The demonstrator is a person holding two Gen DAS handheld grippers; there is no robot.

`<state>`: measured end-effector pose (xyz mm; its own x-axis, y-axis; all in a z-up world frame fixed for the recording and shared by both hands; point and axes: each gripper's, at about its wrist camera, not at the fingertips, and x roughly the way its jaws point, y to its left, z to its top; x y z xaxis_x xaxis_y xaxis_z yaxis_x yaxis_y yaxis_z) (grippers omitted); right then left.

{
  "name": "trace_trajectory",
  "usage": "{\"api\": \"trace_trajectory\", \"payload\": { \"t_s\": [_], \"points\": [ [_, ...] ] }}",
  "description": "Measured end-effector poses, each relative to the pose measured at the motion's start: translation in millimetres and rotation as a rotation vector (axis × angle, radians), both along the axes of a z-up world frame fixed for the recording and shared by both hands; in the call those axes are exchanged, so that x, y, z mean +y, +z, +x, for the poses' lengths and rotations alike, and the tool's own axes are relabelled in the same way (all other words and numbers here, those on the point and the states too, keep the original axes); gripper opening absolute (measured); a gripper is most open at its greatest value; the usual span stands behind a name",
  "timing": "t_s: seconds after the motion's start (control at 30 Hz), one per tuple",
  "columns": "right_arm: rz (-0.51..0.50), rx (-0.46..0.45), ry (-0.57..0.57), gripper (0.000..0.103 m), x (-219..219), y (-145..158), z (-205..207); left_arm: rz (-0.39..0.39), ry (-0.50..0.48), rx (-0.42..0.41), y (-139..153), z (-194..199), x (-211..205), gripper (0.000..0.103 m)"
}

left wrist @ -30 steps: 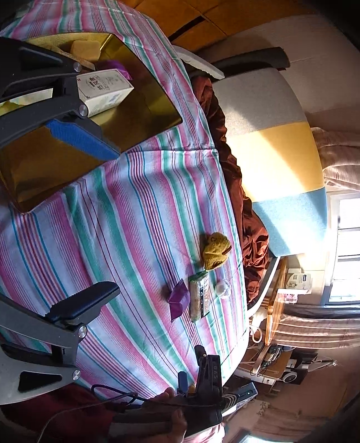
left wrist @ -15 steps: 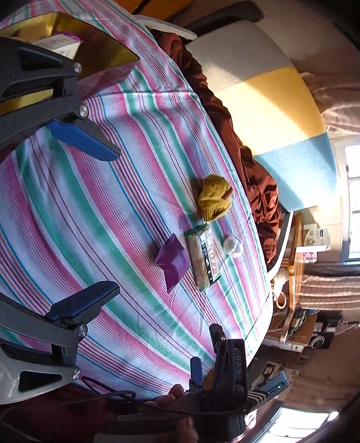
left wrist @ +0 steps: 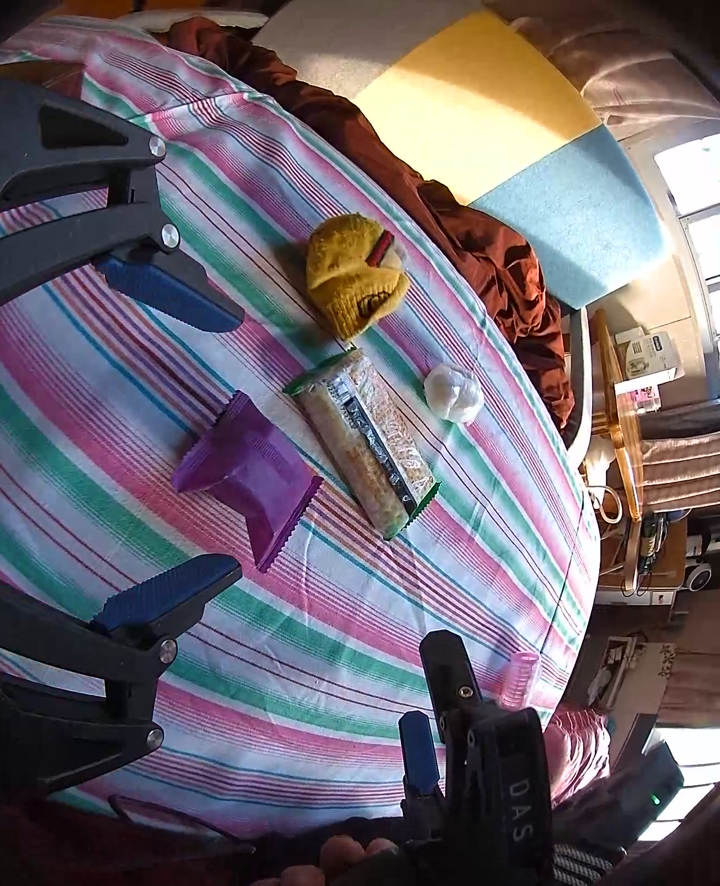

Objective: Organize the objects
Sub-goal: 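Move both tools back to the items and grasp the purple snack with the left tool, then lift the purple snack with the left tool while the right tool grasps the plastic-wrapped bundle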

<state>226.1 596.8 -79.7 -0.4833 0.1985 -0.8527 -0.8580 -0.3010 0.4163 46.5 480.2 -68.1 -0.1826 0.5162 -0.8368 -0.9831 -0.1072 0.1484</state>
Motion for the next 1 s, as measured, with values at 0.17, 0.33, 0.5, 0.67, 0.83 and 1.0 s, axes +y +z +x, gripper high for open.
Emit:
{"api": "trace_trajectory", "payload": {
  "t_s": [0.17, 0.33, 0.5, 0.67, 0.83, 1.0],
  "points": [
    [-0.009, 0.009, 0.003, 0.087, 0.7, -1.0, -0.3, -0.013, -0.016, -0.013, -10.9, -2.0, 17.3, 0.081],
    [-0.016, 0.007, 0.001, 0.087, 0.7, -2.3, 0.1, -0.025, 0.002, -0.085, -20.9, -3.5, 29.1, 0.042],
    [-0.022, -0.002, 0.001, 0.087, 0.5, -3.4, -0.5, 0.011, 0.1, -0.143, -27.2, -3.8, 14.6, 0.035],
    [-0.021, -0.011, -0.003, 0.087, 0.2, -3.9, -0.8, 0.051, 0.257, -0.219, -27.8, -5.4, -26.7, 0.034],
    [-0.017, -0.017, -0.008, 0.087, 0.4, -3.8, -1.2, 0.097, 0.366, -0.245, -22.7, 2.8, -76.0, 0.034],
    [-0.012, -0.027, 0.006, 0.087, -0.9, -4.0, -4.6, 0.142, 0.428, -0.265, -25.7, 9.3, -111.4, 0.033]
  ]
}}
